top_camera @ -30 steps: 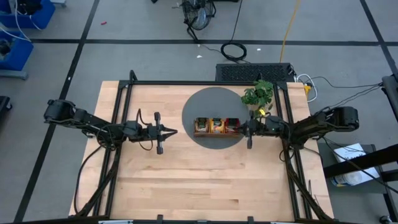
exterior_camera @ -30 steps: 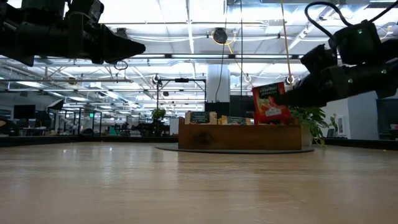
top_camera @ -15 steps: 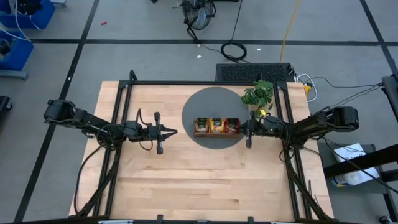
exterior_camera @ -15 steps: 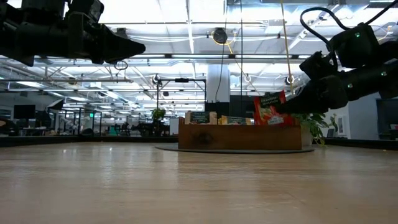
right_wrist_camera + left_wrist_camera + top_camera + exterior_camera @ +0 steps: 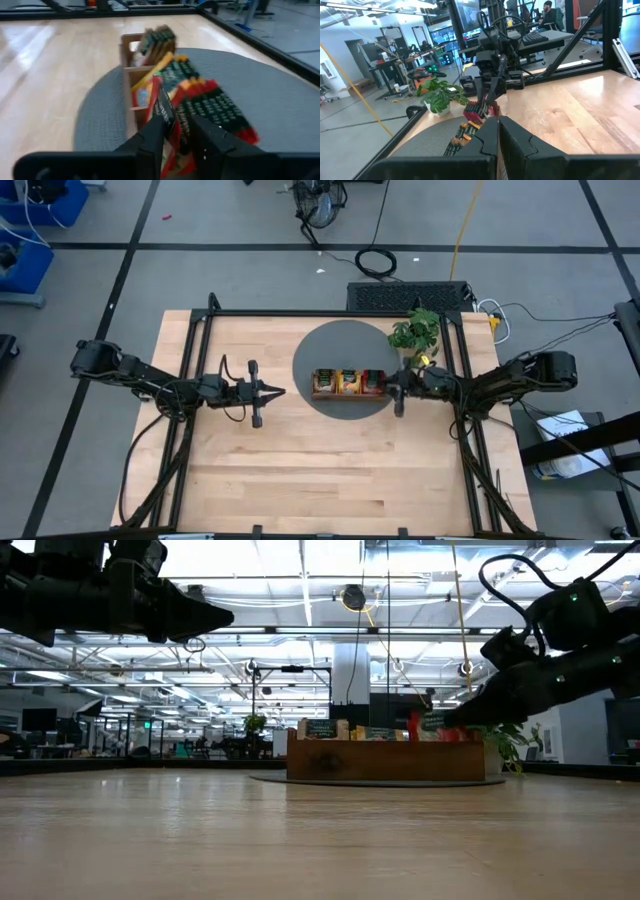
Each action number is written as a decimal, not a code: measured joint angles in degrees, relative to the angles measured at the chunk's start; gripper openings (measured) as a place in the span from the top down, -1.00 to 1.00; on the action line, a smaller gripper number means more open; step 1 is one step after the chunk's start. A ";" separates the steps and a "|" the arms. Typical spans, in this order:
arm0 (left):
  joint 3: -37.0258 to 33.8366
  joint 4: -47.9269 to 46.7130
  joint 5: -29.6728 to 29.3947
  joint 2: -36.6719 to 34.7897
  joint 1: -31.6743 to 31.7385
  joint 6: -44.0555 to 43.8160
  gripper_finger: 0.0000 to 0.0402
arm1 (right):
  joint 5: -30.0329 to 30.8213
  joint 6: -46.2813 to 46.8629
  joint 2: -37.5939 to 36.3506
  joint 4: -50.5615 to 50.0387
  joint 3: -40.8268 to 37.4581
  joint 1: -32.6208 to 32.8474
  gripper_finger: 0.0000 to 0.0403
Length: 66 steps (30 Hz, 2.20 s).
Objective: Pick & Place Tea
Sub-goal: Put the red tea packet into the right section of the wooden organizer
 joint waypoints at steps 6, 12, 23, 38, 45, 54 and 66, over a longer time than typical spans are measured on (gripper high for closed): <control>0.00 0.00 0.00 0.00 0.00 0.02 0.88 | 0.16 -1.47 0.00 5.05 -0.02 0.00 0.48; 0.00 0.00 0.00 0.00 0.00 -0.02 0.88 | 0.15 -4.38 -0.07 8.60 0.25 1.72 0.50; 0.00 -0.02 0.00 0.00 0.00 -0.02 0.88 | 0.14 -6.21 -0.02 -0.02 1.65 3.44 0.55; 0.00 -0.02 0.00 0.00 0.00 -0.22 0.88 | 0.23 -2.38 -0.04 0.85 1.84 3.39 0.99; 0.00 -0.02 0.00 0.00 0.00 -0.22 0.88 | 0.19 -0.85 -0.04 -0.83 1.90 3.37 1.00; 0.00 -0.02 0.00 0.00 0.00 -0.20 0.88 | 0.25 -2.01 -0.07 -3.40 1.90 3.37 1.00; 0.00 -0.17 0.00 0.00 0.00 0.32 0.88 | 0.26 -2.18 -0.02 -1.56 1.90 3.37 0.77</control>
